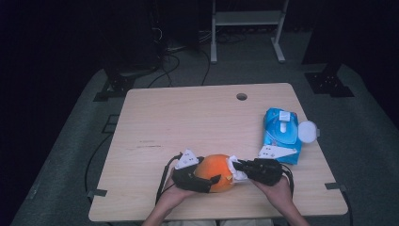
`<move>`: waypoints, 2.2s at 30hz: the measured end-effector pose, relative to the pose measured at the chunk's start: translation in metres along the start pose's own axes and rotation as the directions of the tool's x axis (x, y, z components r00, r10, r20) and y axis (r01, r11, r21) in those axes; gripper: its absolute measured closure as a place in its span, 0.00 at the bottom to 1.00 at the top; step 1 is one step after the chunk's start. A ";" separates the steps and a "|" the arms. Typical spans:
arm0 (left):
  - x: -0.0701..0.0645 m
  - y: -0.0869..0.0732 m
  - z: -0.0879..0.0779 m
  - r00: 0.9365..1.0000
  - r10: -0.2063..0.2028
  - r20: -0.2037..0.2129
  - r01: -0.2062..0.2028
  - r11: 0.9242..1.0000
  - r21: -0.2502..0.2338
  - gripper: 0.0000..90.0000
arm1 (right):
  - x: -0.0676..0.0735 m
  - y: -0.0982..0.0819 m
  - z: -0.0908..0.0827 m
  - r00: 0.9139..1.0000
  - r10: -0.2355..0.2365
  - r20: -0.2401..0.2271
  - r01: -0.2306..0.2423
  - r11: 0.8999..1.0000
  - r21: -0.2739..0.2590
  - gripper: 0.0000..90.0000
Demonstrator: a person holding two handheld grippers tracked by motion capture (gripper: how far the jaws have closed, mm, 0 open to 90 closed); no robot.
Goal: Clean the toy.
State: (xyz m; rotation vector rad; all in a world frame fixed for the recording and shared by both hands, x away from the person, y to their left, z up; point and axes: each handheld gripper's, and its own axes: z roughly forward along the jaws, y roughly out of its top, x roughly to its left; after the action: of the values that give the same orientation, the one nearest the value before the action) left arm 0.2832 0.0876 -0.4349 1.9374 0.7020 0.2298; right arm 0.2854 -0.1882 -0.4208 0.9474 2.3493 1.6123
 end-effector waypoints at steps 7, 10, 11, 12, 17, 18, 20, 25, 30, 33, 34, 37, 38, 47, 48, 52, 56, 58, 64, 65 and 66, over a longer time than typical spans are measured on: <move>-0.019 0.007 -0.001 0.965 0.205 -0.162 -0.218 0.974 -0.064 0.37 | 0.006 0.006 0.000 0.999 -0.021 0.038 0.023 0.998 -0.050 0.93; -0.012 0.000 0.001 0.975 0.172 -0.141 -0.179 0.983 -0.033 0.36 | 0.002 0.000 0.004 0.999 -0.016 0.050 0.018 0.999 -0.028 0.93; -0.009 -0.001 0.000 0.979 0.155 -0.131 -0.159 0.987 -0.027 0.35 | -0.001 -0.003 0.006 0.998 -0.009 0.063 0.011 1.000 -0.020 0.93; -0.007 -0.002 -0.002 0.981 0.146 -0.126 -0.150 0.988 -0.022 0.34 | -0.007 -0.008 0.007 0.997 0.007 0.077 -0.006 1.000 -0.010 0.93; 0.003 -0.007 -0.006 0.991 0.096 -0.098 -0.099 0.995 -0.028 0.31 | -0.019 -0.017 0.008 0.992 0.061 0.113 -0.062 0.998 0.010 0.93; 0.004 -0.007 -0.006 0.992 0.086 -0.095 -0.089 0.996 -0.030 0.31 | -0.018 -0.016 0.008 0.992 0.076 0.103 -0.076 0.997 -0.001 0.93; 0.005 -0.008 -0.006 0.992 0.083 -0.094 -0.086 0.996 -0.030 0.30 | -0.012 -0.011 0.007 0.995 0.063 0.081 -0.061 0.998 -0.030 0.93; 0.006 -0.009 -0.006 0.992 0.082 -0.095 -0.085 0.996 -0.028 0.29 | -0.007 -0.009 0.010 0.996 0.053 0.070 -0.050 0.998 -0.048 0.93; -0.003 -0.006 -0.004 0.987 0.126 -0.100 -0.129 0.991 -0.023 0.28 | -0.021 -0.021 0.012 0.987 0.130 0.096 -0.128 0.991 -0.030 0.93; -0.008 -0.005 -0.001 0.981 0.166 -0.105 -0.168 0.986 -0.012 0.28 | -0.010 -0.011 0.009 0.993 0.086 0.084 -0.081 0.995 -0.063 0.93; -0.010 -0.005 0.000 0.980 0.171 -0.103 -0.173 0.985 -0.013 0.28 | -0.006 -0.007 0.008 0.995 0.075 0.068 -0.070 0.994 -0.078 0.93; -0.012 -0.004 -0.001 0.980 0.177 -0.089 -0.179 0.984 -0.014 0.25 | -0.002 -0.004 0.008 0.996 0.035 0.082 -0.029 0.997 -0.064 0.93; -0.011 -0.003 -0.002 0.982 0.167 -0.085 -0.170 0.985 -0.019 0.23 | -0.004 -0.007 0.009 0.995 0.048 0.083 -0.043 0.997 -0.057 0.93; -0.009 0.000 -0.001 0.990 0.120 -0.079 -0.122 0.992 -0.027 0.27 | 0.012 -0.002 0.009 0.999 0.000 0.050 0.004 0.997 -0.075 0.93; -0.010 0.001 -0.001 0.988 0.132 -0.083 -0.134 0.991 -0.027 0.27 | 0.018 0.000 0.011 0.998 -0.033 0.045 0.036 0.997 -0.075 0.93; -0.007 0.003 -0.006 0.991 0.109 -0.075 -0.113 0.992 -0.053 0.20 | 0.016 0.000 0.013 0.995 -0.050 0.082 0.054 0.997 -0.055 0.93; -0.003 0.002 -0.006 0.996 0.071 -0.063 -0.073 0.997 -0.037 0.21 | 0.004 -0.003 0.007 0.993 -0.009 0.118 0.017 0.998 -0.064 0.93; -0.006 0.001 -0.003 0.992 0.112 -0.065 -0.113 0.993 -0.019 0.27 | 0.010 -0.001 0.007 0.994 -0.020 0.106 0.027 0.997 -0.068 0.93; -0.009 0.002 -0.003 0.989 0.131 -0.067 -0.134 0.991 -0.032 0.22 | 0.022 0.005 0.012 0.991 -0.095 0.094 0.100 0.994 -0.050 0.93; -0.006 0.002 -0.004 0.992 0.103 -0.074 -0.105 0.994 -0.034 0.19 | 0.018 0.004 0.010 0.991 -0.080 0.105 0.086 0.995 -0.054 0.93; -0.003 0.001 -0.004 0.994 0.076 -0.081 -0.079 0.996 -0.031 0.14 | 0.014 0.003 0.008 0.991 -0.065 0.114 0.072 0.996 -0.058 0.93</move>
State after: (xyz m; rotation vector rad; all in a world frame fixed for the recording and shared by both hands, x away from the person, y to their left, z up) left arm 0.2794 0.0884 -0.4320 1.9333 0.6710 0.3663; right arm 0.2797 -0.1731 -0.4185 0.9102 2.2190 1.5544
